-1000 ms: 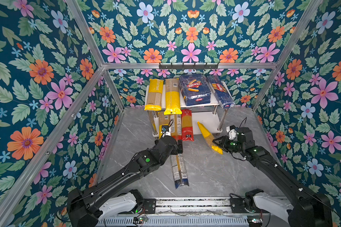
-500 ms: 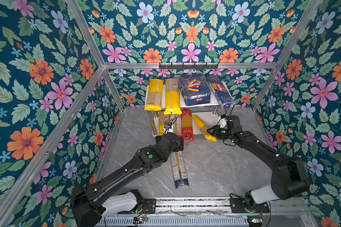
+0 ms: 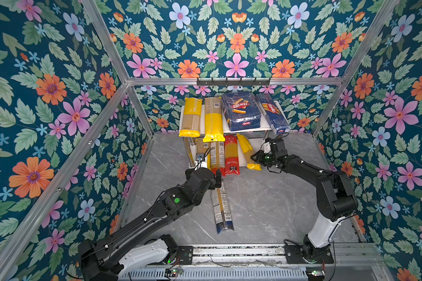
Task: Arrange pasta packages on shelves
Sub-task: Place the pasta bag on the shelf.
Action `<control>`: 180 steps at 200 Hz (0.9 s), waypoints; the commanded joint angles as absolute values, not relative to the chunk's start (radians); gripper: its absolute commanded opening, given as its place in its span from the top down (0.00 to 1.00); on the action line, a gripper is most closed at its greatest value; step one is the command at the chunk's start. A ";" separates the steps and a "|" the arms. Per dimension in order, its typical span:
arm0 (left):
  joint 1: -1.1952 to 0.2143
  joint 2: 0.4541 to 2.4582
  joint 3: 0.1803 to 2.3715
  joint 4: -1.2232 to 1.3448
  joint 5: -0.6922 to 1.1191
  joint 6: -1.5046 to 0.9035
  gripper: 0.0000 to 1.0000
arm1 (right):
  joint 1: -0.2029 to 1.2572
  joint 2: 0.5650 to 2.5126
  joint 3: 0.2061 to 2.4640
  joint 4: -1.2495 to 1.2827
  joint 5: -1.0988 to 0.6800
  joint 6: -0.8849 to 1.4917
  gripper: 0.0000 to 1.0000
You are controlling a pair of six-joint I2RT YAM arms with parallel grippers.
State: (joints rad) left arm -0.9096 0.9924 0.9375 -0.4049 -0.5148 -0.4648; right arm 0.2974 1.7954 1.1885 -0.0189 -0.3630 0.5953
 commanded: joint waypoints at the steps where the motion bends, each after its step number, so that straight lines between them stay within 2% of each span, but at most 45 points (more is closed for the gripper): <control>1: -0.907 0.974 0.928 -0.408 -0.538 -0.448 0.00 | 0.312 1.802 1.189 -0.086 -0.321 0.609 0.89; 18: -0.908 0.964 0.922 -0.412 -0.541 -0.446 0.00 | 0.328 1.805 1.187 -0.095 -0.312 0.605 0.67; 35: -0.907 0.954 0.918 -0.416 -0.543 -0.448 0.00 | 0.335 1.801 1.187 -0.100 -0.310 0.607 0.57; 97: -0.907 0.910 0.902 -0.426 -0.544 -0.453 0.00 | 0.339 1.759 1.175 -0.141 -0.323 0.610 0.40; 150: -0.907 0.868 0.889 -0.449 -0.546 -0.480 0.00 | 0.367 1.680 1.127 -0.180 -0.299 0.611 0.33; 154: -0.907 0.864 0.887 -0.450 -0.545 -0.481 0.00 | 0.371 1.671 1.120 -0.185 -0.294 0.608 0.31; 157: -0.907 0.863 0.886 -0.451 -0.545 -0.482 0.00 | 0.374 1.668 1.115 -0.189 -0.287 0.609 0.25; 166: -0.907 0.859 0.881 -0.453 -0.543 -0.487 0.00 | 0.384 1.629 1.102 -0.204 -0.268 0.607 0.15; 180: -0.908 0.853 0.871 -0.458 -0.542 -0.497 0.00 | 0.403 1.592 1.080 -0.232 -0.234 0.601 0.11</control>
State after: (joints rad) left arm -0.9092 0.8619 0.8810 -0.4309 -0.5285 -0.4740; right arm 0.3805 1.6459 1.1027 -0.1841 -0.2958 0.6056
